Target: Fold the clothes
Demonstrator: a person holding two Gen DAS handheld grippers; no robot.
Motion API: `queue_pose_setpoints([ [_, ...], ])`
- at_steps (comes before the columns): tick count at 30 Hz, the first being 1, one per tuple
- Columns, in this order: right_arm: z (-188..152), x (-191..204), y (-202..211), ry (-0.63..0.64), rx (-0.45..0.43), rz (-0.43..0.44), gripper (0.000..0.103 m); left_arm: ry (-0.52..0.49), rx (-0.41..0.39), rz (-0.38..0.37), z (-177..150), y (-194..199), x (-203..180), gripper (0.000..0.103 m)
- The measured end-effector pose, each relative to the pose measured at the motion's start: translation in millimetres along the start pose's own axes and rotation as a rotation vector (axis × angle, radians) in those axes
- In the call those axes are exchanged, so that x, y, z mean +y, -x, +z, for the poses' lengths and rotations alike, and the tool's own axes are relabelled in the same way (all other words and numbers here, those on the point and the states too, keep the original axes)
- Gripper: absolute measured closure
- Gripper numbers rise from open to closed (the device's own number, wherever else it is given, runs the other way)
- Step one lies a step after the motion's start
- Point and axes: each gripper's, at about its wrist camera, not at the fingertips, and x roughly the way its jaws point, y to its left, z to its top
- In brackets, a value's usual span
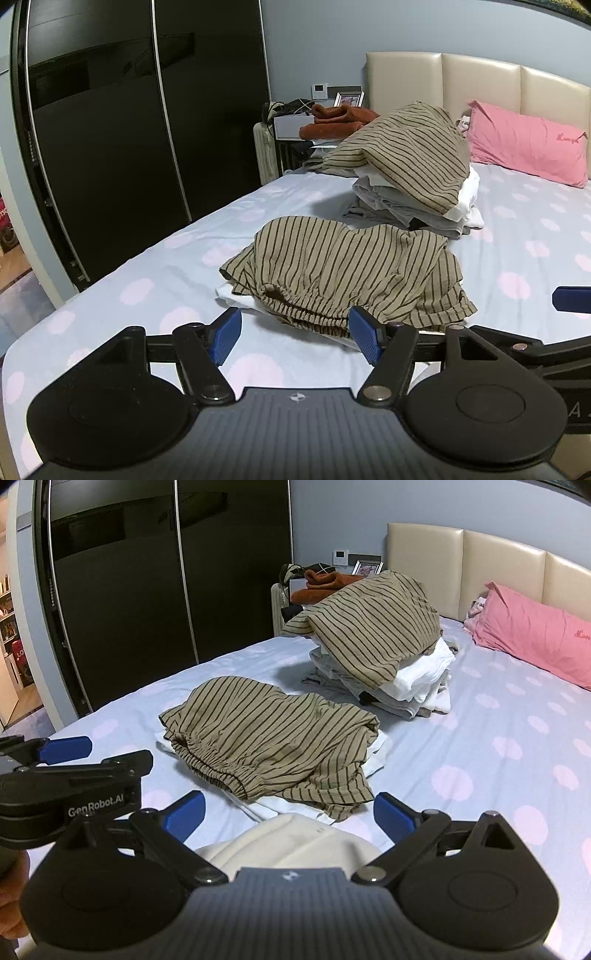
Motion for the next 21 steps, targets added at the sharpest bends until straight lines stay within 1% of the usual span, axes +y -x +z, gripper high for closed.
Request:
queue_pose_setpoints([
  [9, -1.3, 3.5, 3.0, 0.013, 0.002, 0.000, 0.005, 0.002, 0.003, 0.000, -1.7, -0.4, 1.6, 0.040],
  [15, -2.2, 2.7, 5.2, 0.008, -0.014, -0.001, 0.005, -0.002, 0.004, -0.010, -1.2, -1.3, 1.3, 0.040],
  [21, -2.8, 1.1, 7.6, 0.004, -0.027, -0.003, 0.008, -0.045, -0.017, -0.001, -0.6, 2.3, -4.0, 0.041],
])
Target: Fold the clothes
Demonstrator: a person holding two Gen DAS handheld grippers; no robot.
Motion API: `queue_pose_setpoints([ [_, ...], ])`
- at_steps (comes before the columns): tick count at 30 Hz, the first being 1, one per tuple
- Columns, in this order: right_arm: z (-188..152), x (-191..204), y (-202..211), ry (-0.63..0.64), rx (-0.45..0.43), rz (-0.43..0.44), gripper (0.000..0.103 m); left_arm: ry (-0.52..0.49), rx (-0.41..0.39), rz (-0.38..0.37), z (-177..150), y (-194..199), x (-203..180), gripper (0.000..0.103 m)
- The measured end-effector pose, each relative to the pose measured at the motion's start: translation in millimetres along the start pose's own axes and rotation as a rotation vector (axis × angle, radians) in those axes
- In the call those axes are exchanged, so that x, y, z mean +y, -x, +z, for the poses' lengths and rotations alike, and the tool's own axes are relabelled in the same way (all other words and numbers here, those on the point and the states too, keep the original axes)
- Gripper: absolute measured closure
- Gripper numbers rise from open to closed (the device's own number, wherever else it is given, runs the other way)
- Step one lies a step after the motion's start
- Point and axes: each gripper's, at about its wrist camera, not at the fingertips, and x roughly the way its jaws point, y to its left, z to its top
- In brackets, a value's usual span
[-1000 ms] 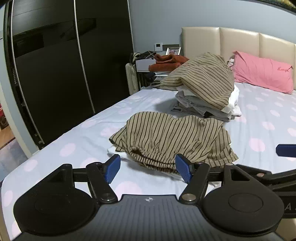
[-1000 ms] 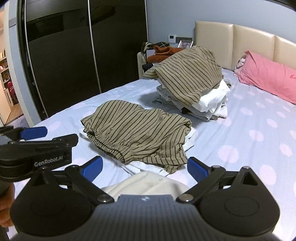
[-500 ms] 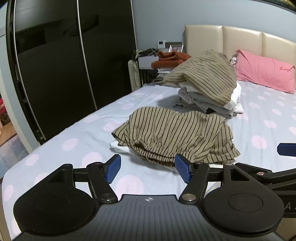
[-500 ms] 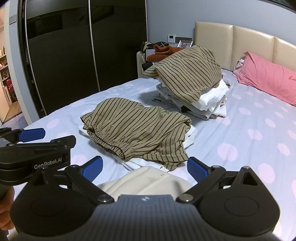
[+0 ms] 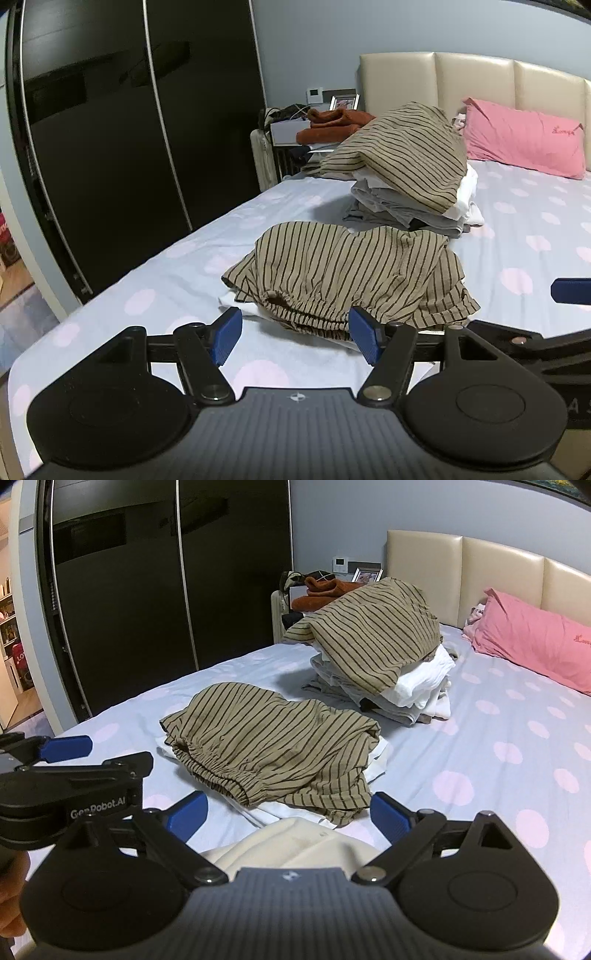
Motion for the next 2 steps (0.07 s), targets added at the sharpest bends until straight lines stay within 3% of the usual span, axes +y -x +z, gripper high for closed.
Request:
queue_pose_setpoints([
  [2, -0.1, -0.6, 0.1, 0.000, 0.001, -0.008, 0.009, -0.010, 0.006, -0.007, 0.9, -1.3, -0.6, 0.041],
])
